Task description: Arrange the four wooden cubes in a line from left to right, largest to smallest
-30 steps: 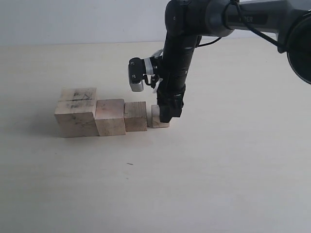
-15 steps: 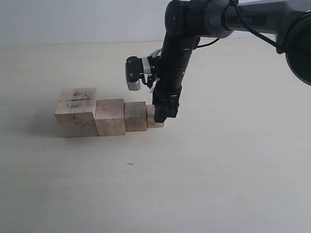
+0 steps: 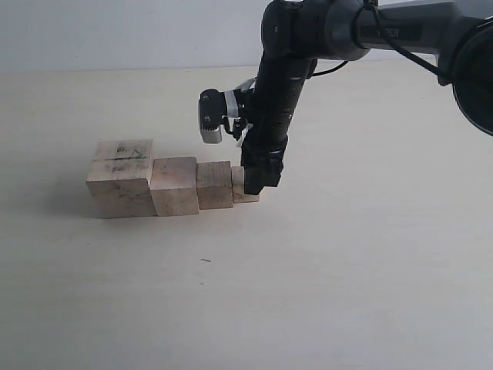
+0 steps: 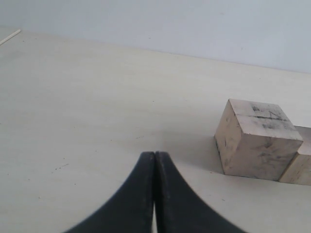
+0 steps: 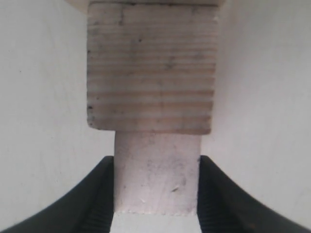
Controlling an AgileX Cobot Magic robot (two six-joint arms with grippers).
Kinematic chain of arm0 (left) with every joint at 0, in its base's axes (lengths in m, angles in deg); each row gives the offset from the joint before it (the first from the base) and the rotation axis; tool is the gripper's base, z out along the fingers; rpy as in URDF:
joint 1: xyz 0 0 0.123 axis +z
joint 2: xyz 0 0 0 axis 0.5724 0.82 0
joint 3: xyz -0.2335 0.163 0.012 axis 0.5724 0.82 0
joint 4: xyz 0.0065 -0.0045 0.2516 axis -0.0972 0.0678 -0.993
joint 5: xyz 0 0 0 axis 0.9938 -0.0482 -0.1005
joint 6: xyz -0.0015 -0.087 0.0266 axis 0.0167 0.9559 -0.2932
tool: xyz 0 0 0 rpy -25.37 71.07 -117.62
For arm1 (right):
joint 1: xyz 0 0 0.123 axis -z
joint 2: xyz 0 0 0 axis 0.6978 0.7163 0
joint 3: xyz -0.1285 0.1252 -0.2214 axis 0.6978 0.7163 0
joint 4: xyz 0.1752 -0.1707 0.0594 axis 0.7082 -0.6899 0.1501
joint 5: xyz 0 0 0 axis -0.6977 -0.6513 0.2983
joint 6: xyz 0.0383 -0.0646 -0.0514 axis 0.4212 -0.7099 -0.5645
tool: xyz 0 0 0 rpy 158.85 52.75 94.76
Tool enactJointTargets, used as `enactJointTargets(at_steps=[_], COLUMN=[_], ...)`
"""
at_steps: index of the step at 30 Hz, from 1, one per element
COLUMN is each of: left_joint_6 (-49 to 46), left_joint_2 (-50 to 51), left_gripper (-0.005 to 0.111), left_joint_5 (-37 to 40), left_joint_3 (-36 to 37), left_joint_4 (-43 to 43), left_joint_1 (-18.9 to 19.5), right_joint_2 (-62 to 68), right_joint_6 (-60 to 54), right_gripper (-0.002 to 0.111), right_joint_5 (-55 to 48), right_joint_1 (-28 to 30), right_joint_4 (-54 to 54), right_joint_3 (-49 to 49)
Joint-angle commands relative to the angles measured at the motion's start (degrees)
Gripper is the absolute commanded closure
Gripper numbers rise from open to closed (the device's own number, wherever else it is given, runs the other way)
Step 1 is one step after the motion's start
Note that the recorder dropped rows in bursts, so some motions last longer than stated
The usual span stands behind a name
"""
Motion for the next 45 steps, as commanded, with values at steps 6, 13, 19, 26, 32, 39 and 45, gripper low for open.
enactJointTargets(at_steps=[6, 13, 19, 26, 32, 39, 45], left_joint_6=[-0.1, -0.1, -0.1, -0.1, -0.1, -0.1, -0.1], left_joint_2=[-0.3, -0.3, -0.3, -0.3, -0.3, -0.3, -0.3], left_gripper=[0.107, 0.107, 0.107, 0.107, 0.107, 0.107, 0.107], left_joint_5=[-0.6, -0.6, -0.6, -0.6, -0.6, -0.6, -0.6], left_joint_3=[0.2, 0.2, 0.2, 0.2, 0.2, 0.2, 0.2], left_joint_4=[0.2, 0.2, 0.2, 0.2, 0.2, 0.2, 0.2], left_joint_1=[-0.3, -0.3, -0.3, -0.3, -0.3, -0.3, -0.3], right_joint_2=[1.4, 1.4, 0.9, -3.6, -8.2, -10.7, -11.2], right_joint_6=[3.2, 5.9, 11.7, 15.9, 31.8, 40.4, 41.8], right_gripper=[0.055, 0.028, 0.025, 0.025, 0.026, 0.044, 0.082], right_joint_5=[1.0, 2.4, 3.8, 3.8, 1.4, -1.5, -2.0], right_joint_1=[-0.2, -0.2, -0.2, -0.1, -0.1, -0.1, -0.1], right_joint_4=[0.6, 1.1, -1.0, -5.5, -10.5, -10.7, -10.7], right_joint_3=[0.4, 0.4, 0.4, 0.4, 0.4, 0.4, 0.4])
